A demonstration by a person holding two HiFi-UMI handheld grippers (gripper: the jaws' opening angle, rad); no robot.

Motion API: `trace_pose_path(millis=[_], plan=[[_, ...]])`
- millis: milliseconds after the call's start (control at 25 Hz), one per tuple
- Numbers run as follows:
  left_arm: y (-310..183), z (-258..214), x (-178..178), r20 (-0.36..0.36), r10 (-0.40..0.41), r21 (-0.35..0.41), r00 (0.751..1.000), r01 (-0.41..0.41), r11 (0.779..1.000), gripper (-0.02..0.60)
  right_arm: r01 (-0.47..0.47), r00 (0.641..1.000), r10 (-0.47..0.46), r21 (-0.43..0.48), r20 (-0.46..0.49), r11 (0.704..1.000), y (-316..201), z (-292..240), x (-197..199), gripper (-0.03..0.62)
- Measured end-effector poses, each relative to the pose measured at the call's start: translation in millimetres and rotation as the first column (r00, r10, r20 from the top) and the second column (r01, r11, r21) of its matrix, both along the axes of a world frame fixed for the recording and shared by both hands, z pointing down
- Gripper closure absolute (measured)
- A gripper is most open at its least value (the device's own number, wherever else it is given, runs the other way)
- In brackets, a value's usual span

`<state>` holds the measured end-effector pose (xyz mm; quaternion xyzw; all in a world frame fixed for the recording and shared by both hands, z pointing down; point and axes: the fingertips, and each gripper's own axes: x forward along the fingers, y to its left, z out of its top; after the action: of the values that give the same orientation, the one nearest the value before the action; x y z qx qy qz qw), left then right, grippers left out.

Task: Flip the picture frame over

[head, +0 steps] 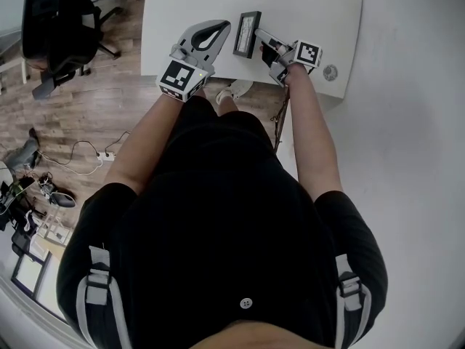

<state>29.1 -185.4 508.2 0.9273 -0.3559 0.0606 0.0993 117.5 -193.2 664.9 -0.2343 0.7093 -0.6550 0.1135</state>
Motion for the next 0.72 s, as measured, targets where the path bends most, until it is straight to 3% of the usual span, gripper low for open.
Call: trace_pose_path(millis=[360, 720], plan=[[10, -24, 2, -0.005, 0.002, 0.021, 1.0, -0.002, 1.0, 0.577, -0.057, 0.99, 0.056, -0.006, -0.129, 0.998, 4, 5, 28, 0.494], [26, -40, 11, 0.006, -0.006, 0.051, 1.0, 0.005, 0.999, 0.577, -0.056, 0.952, 0.051, -0.008, -0.302, 0.998, 18, 26, 60, 0.481]])
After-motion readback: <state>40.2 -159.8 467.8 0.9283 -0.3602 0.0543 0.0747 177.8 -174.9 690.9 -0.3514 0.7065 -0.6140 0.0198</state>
